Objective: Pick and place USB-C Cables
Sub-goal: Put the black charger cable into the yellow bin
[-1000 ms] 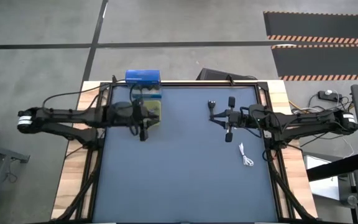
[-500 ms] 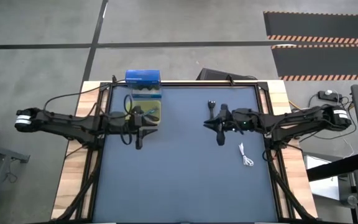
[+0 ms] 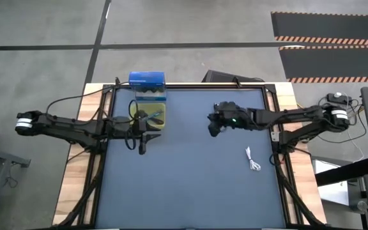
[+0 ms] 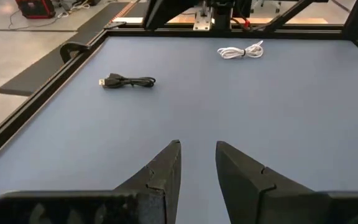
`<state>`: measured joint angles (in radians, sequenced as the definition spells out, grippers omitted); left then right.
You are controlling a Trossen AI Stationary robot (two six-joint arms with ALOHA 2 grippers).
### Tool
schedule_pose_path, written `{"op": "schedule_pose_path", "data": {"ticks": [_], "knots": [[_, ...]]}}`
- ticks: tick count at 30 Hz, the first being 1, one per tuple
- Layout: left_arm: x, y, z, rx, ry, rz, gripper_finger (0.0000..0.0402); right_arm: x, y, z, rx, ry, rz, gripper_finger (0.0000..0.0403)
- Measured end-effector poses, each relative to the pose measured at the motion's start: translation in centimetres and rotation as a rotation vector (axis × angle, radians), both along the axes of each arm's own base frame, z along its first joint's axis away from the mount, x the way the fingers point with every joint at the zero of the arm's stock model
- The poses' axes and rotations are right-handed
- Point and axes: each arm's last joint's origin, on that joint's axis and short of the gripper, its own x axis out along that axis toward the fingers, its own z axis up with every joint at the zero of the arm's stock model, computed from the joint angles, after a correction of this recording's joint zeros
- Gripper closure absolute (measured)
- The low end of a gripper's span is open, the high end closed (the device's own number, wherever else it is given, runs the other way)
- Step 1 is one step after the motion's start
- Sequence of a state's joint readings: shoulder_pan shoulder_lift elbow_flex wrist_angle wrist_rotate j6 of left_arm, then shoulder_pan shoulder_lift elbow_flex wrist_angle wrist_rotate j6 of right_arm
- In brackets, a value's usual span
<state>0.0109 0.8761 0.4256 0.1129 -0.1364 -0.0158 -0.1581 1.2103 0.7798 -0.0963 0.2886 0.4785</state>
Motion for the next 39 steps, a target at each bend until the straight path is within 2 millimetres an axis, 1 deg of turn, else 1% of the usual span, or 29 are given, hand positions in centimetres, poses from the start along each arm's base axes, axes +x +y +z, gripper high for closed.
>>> {"op": "schedule_pose_path", "data": {"ticks": [4, 9, 14, 19, 22, 24, 27, 34, 39], "knots": [[-0.1, 0.0, -0.2, -0.002, 0.004, 0.001, 0.0317, 1.3, -1.7, 0.1, 0.066, 0.171, -0.083, 0.0351], [-0.1, 0.0, -0.3, -0.002, 0.005, 0.001, 0.0317, 2.6, -4.0, -0.7, 0.148, 0.350, -0.192, 0.0351], [-0.1, 0.0, -0.3, -0.004, 0.007, 0.001, 0.0317, 3.1, -6.5, -2.4, 0.213, 0.513, -0.287, 0.0351], [-0.1, 0.0, -0.7, -0.006, 0.021, 0.002, 0.0317, 3.3, -8.7, -4.7, 0.258, 0.589, -0.353, 0.0351], [-0.1, 0.0, -0.7, -0.013, 0.021, 0.004, 0.0317, 3.3, -9.2, -5.9, 0.329, 0.610, -0.347, 0.0349], [-0.1, 0.0, -0.8, -0.027, 0.019, 0.009, 0.0317, 3.3, -9.3, -6.4, 0.351, 0.625, -0.342, 0.0340], [-0.1, 0.0, -0.8, -0.029, 0.021, 0.010, 0.0317, 3.4, -9.4, -6.9, 0.355, 0.640, -0.344, 0.0313], [-0.1, 0.0, -0.9, -0.029, 0.024, 0.010, 0.0317, 3.5, -9.5, -7.3, 0.349, 0.648, -0.347, 0.0241], [-0.1, 0.0, -0.9, -0.029, 0.024, 0.010, 0.0317, 3.7, -9.6, -7.3, 0.345, 0.623, -0.345, 0.0210]]}}
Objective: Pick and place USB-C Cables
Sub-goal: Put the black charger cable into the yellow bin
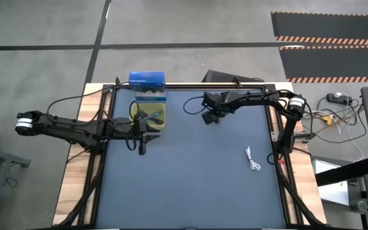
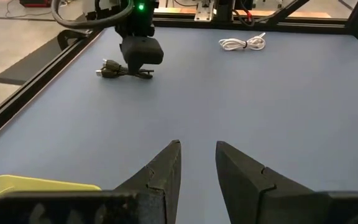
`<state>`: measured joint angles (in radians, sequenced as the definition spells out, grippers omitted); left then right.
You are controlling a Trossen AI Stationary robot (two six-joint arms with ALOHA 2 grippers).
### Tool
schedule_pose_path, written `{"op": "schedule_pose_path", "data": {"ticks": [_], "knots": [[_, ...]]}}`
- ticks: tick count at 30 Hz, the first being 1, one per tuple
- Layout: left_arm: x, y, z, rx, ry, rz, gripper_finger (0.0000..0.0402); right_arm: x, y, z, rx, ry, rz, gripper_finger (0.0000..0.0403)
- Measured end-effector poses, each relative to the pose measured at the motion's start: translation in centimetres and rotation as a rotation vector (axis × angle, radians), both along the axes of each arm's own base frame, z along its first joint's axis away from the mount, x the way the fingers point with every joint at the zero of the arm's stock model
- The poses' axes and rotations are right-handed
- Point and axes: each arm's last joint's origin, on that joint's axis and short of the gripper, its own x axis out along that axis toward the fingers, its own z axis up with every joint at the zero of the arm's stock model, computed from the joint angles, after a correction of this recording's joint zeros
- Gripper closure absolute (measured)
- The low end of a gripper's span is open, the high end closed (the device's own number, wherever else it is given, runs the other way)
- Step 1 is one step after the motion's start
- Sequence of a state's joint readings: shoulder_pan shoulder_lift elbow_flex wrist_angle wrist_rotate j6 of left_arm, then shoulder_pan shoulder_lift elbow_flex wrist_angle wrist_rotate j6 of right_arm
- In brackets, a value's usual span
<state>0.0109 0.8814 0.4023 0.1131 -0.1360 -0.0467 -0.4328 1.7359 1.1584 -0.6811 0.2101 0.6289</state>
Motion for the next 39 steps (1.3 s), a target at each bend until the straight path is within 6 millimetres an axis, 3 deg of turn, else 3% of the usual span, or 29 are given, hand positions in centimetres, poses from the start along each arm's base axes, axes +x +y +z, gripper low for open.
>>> {"op": "schedule_pose_path", "data": {"ticks": [8, 21, 27, 36, 39], "knots": [[0.0, 0.0, 0.0, -0.002, 0.000, 0.000, 0.0317, 0.5, -0.2, -0.2, -0.033, -0.073, -0.007, 0.0202], [0.0, 0.0, 0.0, -0.003, 0.000, 0.001, 0.0317, -1.1, 0.5, -2.1, -0.013, -0.017, -0.083, 0.0209], [0.0, 0.0, 0.0, -0.003, 0.000, 0.001, 0.0317, -1.1, 0.7, -2.6, -0.024, -0.039, -0.064, 0.0255], [0.0, 0.0, 0.0, -0.019, -0.002, 0.007, 0.0317, -0.7, 1.7, -2.8, -0.047, -0.047, -0.029, 0.0370], [0.0, 0.0, 0.0, -0.025, -0.003, 0.009, 0.0317, -0.5, 2.3, -2.6, -0.061, -0.050, -0.011, 0.0380]]}}
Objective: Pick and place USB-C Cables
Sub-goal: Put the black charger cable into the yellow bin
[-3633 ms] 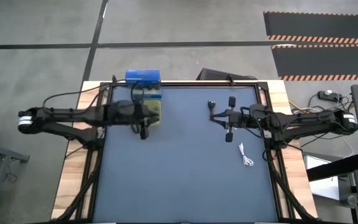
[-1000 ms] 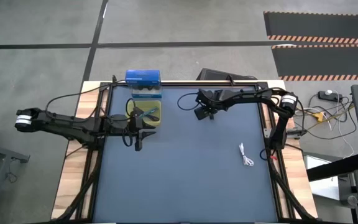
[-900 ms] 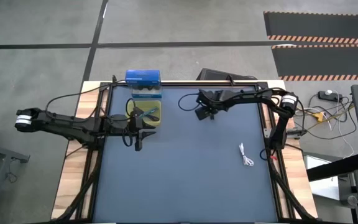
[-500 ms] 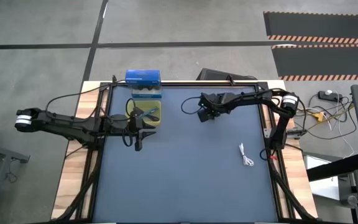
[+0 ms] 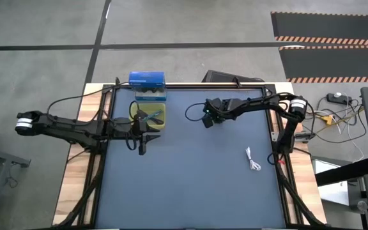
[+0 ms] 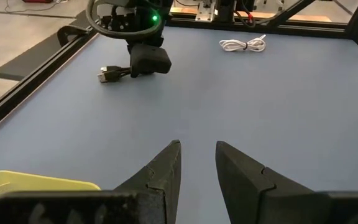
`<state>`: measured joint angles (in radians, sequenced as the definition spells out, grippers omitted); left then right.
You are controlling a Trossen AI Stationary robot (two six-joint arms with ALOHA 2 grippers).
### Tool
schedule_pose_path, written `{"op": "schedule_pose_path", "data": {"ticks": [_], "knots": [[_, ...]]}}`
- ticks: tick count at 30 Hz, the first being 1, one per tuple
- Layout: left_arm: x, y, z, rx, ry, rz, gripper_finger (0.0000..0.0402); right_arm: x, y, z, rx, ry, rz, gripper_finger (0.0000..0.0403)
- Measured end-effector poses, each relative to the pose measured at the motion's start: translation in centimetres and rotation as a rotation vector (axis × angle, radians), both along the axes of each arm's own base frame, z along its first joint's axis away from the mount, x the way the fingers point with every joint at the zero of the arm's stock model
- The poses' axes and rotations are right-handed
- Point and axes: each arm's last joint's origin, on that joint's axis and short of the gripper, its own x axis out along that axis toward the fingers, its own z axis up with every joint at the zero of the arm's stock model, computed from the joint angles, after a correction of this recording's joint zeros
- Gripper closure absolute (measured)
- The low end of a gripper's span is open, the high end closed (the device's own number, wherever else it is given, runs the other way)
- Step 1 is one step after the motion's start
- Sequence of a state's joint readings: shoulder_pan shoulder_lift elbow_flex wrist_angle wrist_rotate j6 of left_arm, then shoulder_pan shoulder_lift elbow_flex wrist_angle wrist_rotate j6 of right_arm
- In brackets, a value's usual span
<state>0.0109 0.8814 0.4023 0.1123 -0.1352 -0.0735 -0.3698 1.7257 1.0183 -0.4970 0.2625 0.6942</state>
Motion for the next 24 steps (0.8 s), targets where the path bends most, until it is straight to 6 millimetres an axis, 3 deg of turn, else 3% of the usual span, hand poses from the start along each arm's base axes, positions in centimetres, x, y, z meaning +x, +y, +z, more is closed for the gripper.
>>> {"op": "schedule_pose_path", "data": {"ticks": [5, 14, 19, 24], "knots": [[0.0, 0.0, 0.0, -0.040, -0.009, 0.015, 0.0317, 0.2, 1.8, 1.1, -0.011, -0.007, 0.062, 0.0370], [0.0, 0.0, 0.1, -0.097, -0.027, 0.035, 0.0317, 0.8, 6.0, 5.3, -0.103, -0.138, 0.295, 0.0374], [0.0, 0.0, 0.1, -0.130, -0.032, 0.046, 0.0317, 1.2, 8.5, 7.0, -0.181, -0.318, 0.410, 0.0374], [0.0, -0.1, 0.0, -0.177, -0.042, 0.059, 0.0317, 1.1, 10.9, 7.0, -0.263, -0.528, 0.531, 0.0374]]}}
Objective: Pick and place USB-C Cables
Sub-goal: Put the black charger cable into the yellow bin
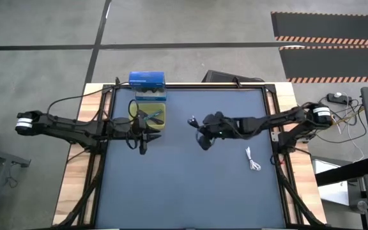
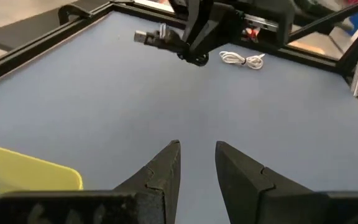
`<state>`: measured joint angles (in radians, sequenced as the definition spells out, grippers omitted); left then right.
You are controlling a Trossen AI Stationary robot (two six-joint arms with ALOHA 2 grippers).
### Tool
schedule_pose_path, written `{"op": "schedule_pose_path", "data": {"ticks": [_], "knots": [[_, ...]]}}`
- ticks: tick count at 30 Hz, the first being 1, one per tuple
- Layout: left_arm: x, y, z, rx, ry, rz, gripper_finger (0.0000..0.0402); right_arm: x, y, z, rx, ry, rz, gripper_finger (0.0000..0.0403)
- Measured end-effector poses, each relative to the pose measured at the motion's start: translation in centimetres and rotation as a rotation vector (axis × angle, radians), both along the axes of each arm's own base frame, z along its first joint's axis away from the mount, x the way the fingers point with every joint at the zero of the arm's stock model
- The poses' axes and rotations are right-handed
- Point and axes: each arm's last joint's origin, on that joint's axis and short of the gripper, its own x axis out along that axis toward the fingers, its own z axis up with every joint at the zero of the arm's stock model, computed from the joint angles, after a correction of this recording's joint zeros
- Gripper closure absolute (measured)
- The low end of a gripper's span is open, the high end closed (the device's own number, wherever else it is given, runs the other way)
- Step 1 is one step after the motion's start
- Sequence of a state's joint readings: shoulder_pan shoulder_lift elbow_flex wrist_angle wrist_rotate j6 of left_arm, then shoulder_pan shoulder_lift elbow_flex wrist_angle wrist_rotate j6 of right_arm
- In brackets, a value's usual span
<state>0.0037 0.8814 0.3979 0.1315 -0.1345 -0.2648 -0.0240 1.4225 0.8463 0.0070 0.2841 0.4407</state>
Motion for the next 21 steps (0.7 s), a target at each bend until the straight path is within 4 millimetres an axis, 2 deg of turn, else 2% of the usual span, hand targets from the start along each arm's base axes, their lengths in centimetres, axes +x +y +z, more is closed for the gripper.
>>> {"op": "schedule_pose_path", "data": {"ticks": [4, 13, 18, 21], "knots": [[0.1, -0.1, 0.1, -0.016, -0.091, 0.000, 0.0317, -0.3, 0.9, -0.7, -0.067, -0.194, 0.073, 0.0374], [-0.7, -0.2, -0.3, -0.020, -0.515, -0.031, 0.0317, 0.0, 2.0, -1.1, -0.252, -0.626, 0.314, 0.0374], [-0.4, -0.5, -0.6, -0.024, -0.597, -0.069, 0.0317, 0.9, 2.2, -1.7, -0.318, -0.709, 0.354, 0.0374], [0.5, -0.7, -0.6, -0.013, -0.611, -0.079, 0.0317, 1.6, 2.2, -2.1, -0.342, -0.720, 0.359, 0.0374]]}}
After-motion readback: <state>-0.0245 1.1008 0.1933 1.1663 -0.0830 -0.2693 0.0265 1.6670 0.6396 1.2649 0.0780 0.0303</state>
